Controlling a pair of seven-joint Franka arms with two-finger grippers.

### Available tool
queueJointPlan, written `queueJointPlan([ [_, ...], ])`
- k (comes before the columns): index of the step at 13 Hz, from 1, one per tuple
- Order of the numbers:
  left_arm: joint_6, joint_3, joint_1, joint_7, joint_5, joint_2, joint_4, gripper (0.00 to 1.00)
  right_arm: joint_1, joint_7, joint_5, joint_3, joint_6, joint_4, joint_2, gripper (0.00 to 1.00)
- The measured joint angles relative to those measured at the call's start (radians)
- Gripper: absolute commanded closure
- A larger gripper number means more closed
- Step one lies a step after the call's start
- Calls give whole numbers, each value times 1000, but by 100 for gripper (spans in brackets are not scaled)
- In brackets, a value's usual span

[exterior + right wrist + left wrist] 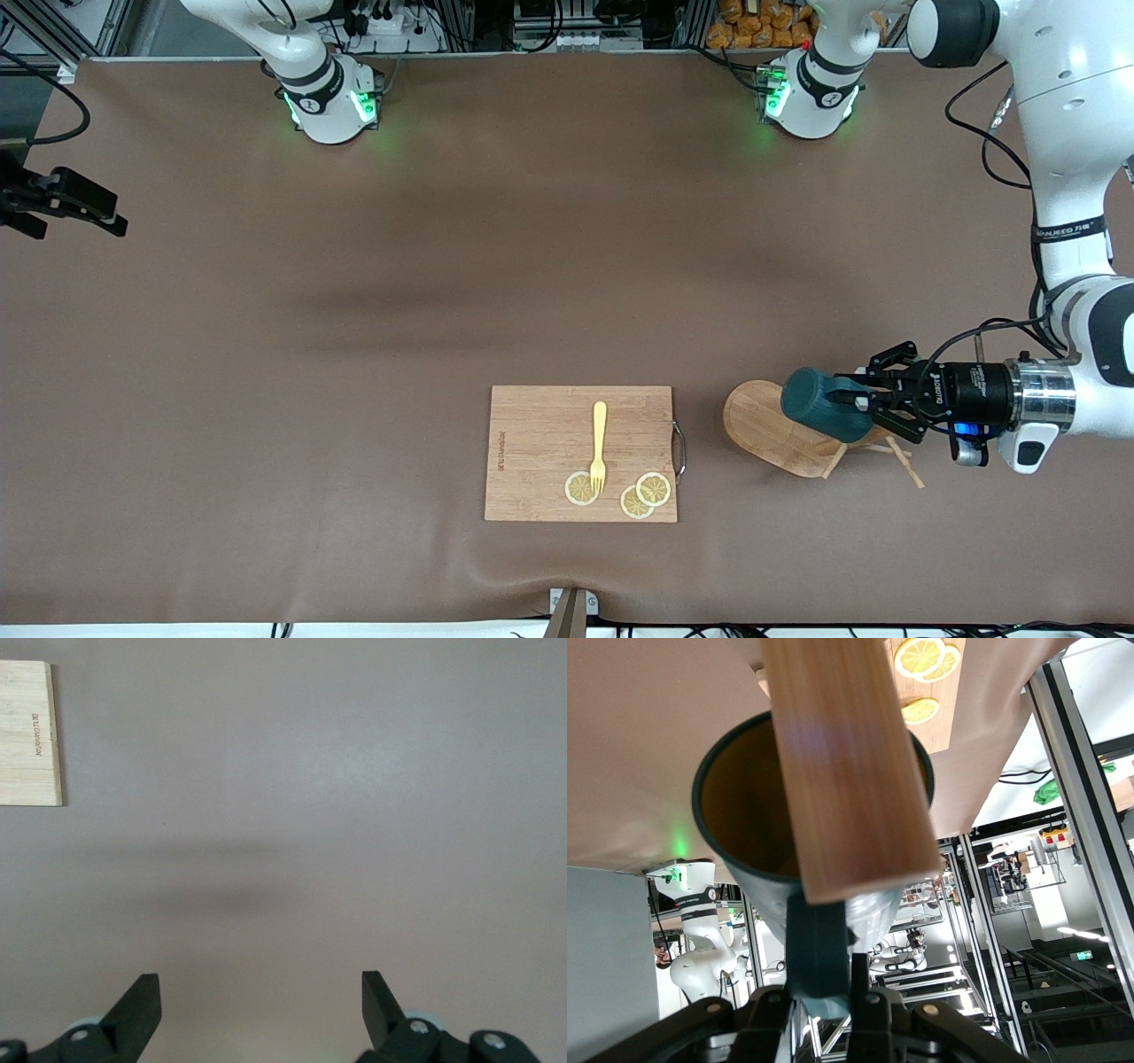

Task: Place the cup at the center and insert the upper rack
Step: 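Slide the mug handle onto a mug tree peg with the left gripper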

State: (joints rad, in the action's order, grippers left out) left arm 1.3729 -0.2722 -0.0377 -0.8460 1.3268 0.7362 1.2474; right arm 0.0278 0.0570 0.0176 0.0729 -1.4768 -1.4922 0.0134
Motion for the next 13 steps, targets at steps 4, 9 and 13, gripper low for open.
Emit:
queueJointPlan([
  [4,0,0,5,0,25,4,0,100,0,0,0,0,0,0,0,0],
  [9,0,0,26,1,47,23,0,100,0,0,0,0,0,0,0,0],
  [13,0,0,34,1,76,33,0,100,0,0,0,-1,0,0,0,0],
])
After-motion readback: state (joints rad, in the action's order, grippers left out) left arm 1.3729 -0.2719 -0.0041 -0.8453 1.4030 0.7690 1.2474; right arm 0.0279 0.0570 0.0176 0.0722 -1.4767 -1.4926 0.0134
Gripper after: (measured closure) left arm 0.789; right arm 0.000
